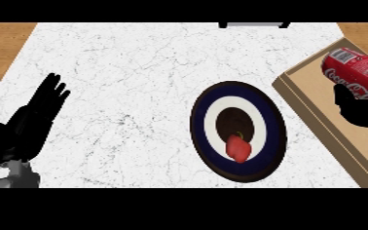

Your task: Pick the can from the plate and place it in the cardboard box

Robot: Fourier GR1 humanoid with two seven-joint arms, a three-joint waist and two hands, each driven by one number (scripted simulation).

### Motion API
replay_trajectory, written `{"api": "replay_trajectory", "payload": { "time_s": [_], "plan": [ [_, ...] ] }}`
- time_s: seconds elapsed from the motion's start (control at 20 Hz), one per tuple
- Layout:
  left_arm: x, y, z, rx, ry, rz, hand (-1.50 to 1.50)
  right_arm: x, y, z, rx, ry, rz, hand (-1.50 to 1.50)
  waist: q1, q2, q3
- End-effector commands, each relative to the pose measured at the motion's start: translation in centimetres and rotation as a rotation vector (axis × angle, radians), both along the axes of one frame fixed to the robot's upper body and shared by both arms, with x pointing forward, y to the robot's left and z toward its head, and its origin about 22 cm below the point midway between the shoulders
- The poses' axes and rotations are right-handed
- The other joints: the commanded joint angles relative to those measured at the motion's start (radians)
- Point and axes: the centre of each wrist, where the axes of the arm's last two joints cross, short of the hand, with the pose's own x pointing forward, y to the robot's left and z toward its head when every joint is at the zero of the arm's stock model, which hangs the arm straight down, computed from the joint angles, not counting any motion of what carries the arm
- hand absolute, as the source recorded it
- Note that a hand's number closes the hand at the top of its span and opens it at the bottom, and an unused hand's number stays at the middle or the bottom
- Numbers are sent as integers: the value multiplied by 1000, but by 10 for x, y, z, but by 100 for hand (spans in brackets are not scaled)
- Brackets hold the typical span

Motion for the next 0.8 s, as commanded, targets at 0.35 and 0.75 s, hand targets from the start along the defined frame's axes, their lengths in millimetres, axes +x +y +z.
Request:
{"api": "replay_trajectory", "payload": {
  "time_s": [0.35, 0.75],
  "plan": [
    [-13, -3, -10, -5, -5, -10, 0, 38, -87, -23, -40, 14, -20, 150, 5, 2, 1],
    [2, 6, 17, 5, -3, 4, 0, 54, -134, -78, -6, 59, 0, 150, 2, 3, 1]
  ]
}}
